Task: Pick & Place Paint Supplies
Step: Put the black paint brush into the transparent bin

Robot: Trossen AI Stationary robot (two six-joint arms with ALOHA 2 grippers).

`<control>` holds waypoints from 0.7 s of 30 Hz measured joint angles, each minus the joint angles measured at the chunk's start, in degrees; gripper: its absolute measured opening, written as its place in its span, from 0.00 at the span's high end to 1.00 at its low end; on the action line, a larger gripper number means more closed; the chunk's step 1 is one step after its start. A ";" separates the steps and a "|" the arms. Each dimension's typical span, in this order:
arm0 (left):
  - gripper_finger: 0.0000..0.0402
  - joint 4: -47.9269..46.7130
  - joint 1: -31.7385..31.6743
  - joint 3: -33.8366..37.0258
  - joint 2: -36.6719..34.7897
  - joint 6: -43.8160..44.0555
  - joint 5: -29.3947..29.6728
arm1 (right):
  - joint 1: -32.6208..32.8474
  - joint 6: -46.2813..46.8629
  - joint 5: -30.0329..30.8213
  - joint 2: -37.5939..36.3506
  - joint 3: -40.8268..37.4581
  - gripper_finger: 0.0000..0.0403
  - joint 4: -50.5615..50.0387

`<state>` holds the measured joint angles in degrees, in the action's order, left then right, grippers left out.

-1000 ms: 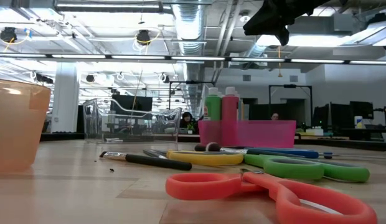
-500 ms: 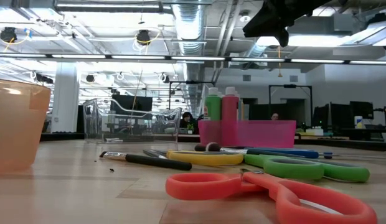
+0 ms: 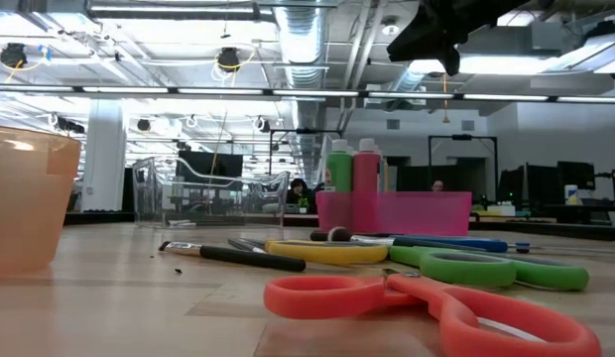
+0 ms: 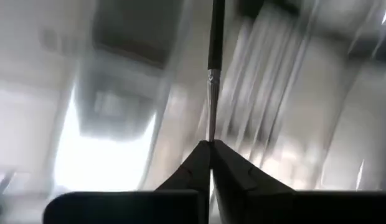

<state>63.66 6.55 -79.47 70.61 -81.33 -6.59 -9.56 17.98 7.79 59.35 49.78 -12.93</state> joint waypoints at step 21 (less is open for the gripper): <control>0.99 -95.59 -42.40 3.10 6.02 79.95 40.18 | -0.02 -0.55 0.00 0.00 0.02 0.83 0.07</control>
<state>-31.92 -35.85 -76.37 76.63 -1.38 33.60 -9.58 17.43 7.79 59.35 49.80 -12.86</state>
